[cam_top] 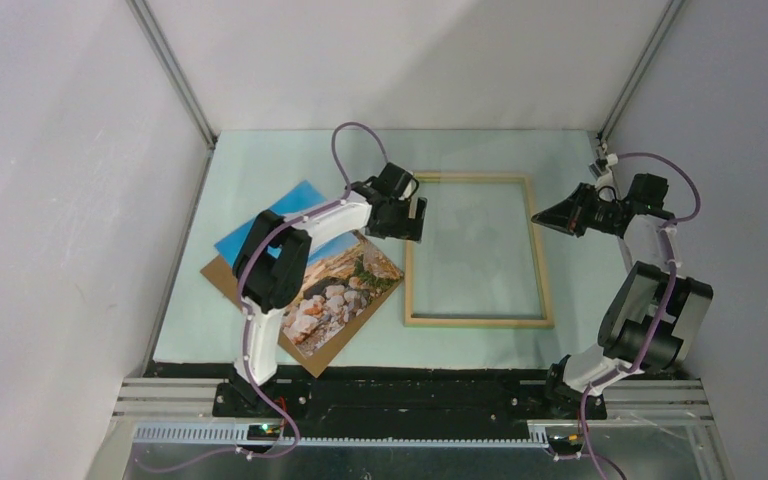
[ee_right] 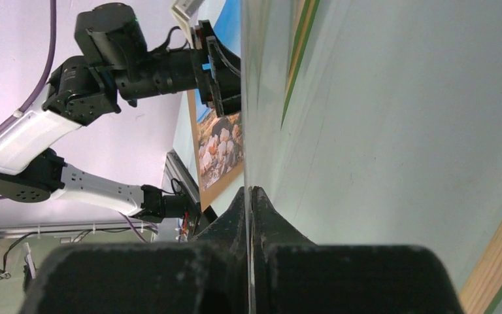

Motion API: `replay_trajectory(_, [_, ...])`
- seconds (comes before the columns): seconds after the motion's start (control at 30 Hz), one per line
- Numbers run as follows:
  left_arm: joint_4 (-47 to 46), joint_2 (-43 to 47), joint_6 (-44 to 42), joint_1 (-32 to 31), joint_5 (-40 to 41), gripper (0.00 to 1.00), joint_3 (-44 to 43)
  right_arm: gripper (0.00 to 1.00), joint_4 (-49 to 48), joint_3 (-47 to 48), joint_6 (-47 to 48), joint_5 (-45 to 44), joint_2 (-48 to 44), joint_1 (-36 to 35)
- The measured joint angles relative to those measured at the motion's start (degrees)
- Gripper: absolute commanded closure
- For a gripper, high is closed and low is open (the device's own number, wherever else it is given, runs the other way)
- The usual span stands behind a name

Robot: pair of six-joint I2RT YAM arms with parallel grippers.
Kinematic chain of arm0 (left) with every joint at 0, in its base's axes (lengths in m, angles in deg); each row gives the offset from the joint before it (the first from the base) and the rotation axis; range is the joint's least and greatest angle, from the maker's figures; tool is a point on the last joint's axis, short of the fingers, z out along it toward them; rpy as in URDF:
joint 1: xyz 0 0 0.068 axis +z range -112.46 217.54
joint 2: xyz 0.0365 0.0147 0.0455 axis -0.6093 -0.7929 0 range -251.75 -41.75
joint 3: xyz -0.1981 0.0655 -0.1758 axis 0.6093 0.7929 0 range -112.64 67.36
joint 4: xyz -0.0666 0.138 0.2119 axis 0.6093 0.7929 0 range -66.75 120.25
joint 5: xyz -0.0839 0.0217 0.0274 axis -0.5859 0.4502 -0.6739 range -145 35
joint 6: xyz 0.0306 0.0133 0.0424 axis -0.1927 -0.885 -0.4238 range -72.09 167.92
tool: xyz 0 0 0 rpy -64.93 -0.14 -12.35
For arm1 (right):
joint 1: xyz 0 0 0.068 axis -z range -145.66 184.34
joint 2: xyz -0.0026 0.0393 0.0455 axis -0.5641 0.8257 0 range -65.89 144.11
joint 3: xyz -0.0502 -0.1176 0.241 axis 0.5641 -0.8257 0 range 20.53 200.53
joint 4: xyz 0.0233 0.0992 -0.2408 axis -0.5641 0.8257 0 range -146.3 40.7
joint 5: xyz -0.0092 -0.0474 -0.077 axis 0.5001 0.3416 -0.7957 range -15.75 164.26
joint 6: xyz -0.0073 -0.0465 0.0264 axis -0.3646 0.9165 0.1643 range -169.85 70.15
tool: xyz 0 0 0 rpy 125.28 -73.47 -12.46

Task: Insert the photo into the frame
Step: Move the photo frame to the center of the board, then place the photo frame item in the photo frame.

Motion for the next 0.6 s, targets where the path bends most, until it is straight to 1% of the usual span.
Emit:
replay_trajectory(0.3, [-0.02,5.2,-2.99,5.31,-0.07,0.0,0.0,1.0,-6.64,-0.02,-6.99,0.04,0.52,-3.3])
replay_trajectory(0.47, [-0.02,5.88,-4.61,7.96,-0.72,0.0,0.0,1.0,-11.13,0.0,-11.56,0.5,0.87,-5.66])
replay_trajectory(0.6, [-0.02,5.88,-5.51,8.72,-1.6,0.0,0.0,1.0,-14.32,0.0,-15.19,0.92,1.95,-6.97])
